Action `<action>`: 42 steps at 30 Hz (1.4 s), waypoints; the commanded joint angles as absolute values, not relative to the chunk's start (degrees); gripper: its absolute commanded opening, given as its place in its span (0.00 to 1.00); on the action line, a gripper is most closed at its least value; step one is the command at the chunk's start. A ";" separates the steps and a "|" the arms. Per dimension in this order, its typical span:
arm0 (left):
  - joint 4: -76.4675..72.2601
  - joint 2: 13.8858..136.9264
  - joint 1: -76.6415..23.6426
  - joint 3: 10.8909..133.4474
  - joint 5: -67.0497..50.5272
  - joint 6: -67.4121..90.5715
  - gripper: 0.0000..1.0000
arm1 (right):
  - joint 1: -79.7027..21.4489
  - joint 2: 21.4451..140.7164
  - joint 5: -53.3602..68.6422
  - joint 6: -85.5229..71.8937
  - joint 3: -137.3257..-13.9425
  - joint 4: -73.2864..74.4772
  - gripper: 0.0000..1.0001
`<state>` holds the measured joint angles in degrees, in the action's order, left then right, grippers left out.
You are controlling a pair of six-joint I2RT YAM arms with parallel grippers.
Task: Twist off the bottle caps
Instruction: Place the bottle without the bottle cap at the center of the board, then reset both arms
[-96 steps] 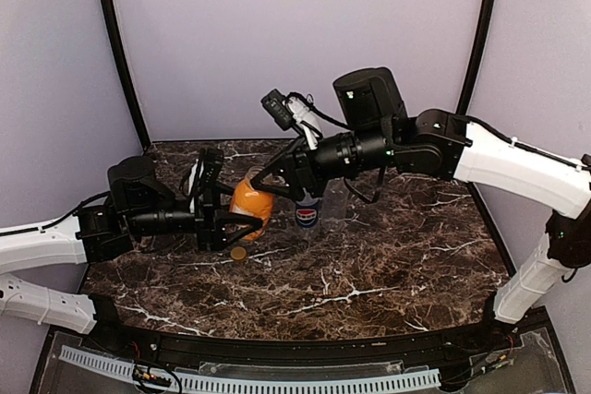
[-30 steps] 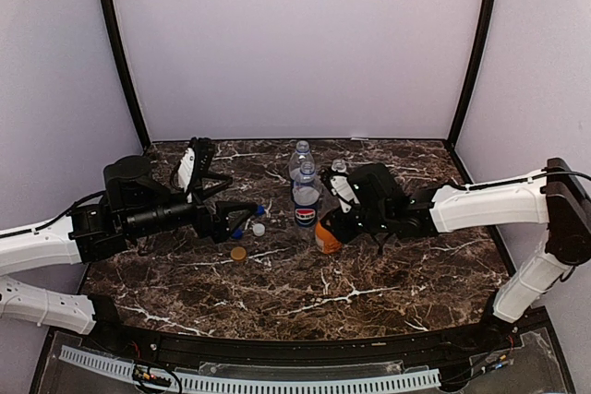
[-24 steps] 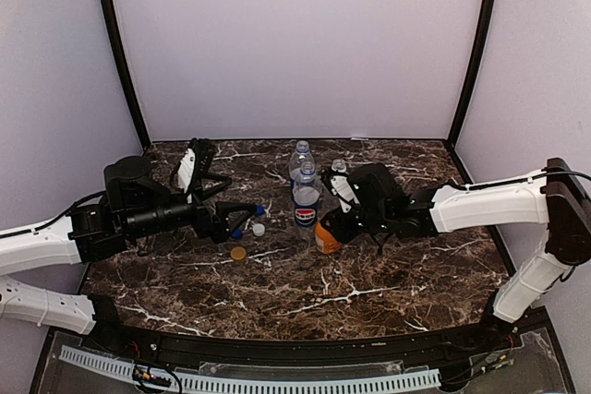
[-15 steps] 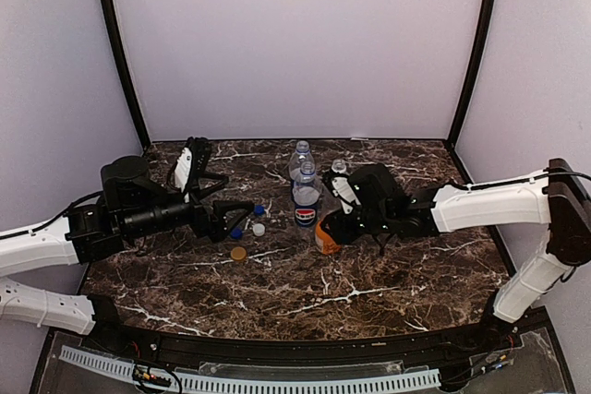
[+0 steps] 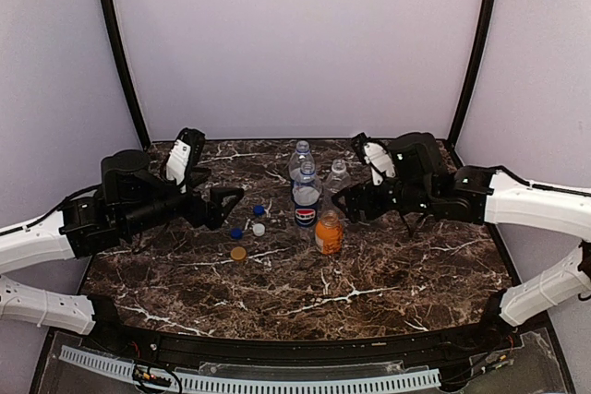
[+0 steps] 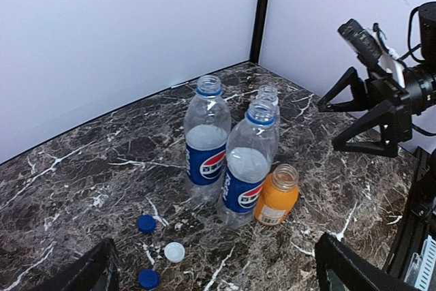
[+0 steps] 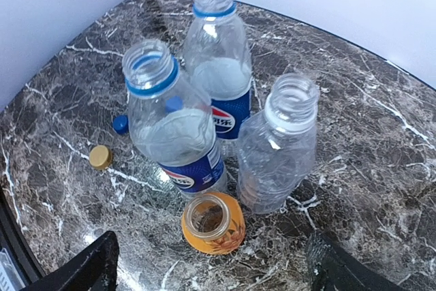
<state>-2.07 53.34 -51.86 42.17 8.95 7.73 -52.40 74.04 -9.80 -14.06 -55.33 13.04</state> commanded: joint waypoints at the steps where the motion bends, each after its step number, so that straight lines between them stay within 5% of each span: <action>1: 3.09 52.64 -50.81 45.65 17.89 8.87 0.99 | -49.03 69.66 -10.71 -14.24 -57.98 17.65 0.94; 16: 6.58 41.54 -41.22 47.11 19.93 10.94 0.99 | -30.37 55.22 -6.75 -7.69 -58.60 22.39 0.99; 42: 4.65 36.12 -40.87 43.72 17.05 4.45 0.99 | -30.23 52.55 -8.16 -7.92 -54.09 18.85 0.99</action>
